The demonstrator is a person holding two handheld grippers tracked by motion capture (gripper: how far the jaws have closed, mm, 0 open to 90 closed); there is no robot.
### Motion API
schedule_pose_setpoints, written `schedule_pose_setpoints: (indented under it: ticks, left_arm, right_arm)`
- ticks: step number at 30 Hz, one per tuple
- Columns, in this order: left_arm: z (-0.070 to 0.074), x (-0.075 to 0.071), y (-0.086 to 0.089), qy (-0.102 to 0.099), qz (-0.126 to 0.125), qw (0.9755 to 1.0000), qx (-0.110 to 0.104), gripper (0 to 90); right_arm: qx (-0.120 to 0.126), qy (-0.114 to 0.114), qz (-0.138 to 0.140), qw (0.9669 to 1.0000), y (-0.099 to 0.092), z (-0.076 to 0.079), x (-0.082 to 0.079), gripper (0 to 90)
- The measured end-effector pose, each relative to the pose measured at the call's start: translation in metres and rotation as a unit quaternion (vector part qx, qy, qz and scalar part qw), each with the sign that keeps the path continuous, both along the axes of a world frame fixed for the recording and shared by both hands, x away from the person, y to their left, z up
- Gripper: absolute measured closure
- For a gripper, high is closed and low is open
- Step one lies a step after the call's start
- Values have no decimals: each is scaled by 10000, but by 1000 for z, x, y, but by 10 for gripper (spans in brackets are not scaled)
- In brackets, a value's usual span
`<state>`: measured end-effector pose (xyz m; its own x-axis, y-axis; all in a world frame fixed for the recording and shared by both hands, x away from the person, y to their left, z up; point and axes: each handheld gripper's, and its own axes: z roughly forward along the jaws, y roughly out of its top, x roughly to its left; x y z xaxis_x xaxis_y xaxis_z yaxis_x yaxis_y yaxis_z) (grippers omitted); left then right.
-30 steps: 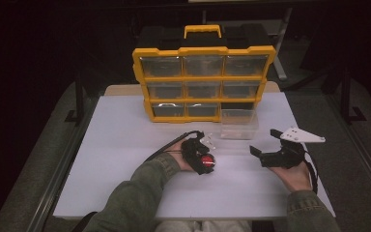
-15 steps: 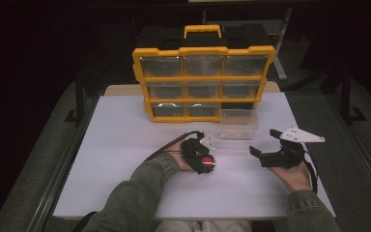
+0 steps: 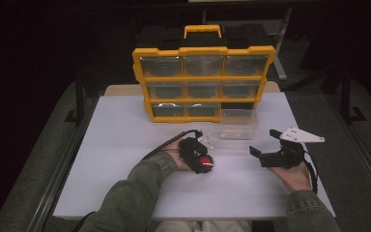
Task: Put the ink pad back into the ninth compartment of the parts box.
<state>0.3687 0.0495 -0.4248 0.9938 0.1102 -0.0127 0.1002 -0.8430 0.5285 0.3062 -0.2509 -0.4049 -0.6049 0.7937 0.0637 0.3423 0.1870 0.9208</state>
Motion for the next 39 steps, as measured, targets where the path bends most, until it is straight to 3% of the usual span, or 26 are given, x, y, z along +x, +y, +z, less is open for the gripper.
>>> schedule_pose_setpoints:
  ticks: [20,39]
  left_arm:
    - [28,6,5,127,-32,9999,-29,299]
    - [64,19,0,10,-77,9999,-129,300]
  right_arm:
    - [3,7,-4,10000,0,0,0,0]
    - [13,0,-5,10000,0,0,0,0]
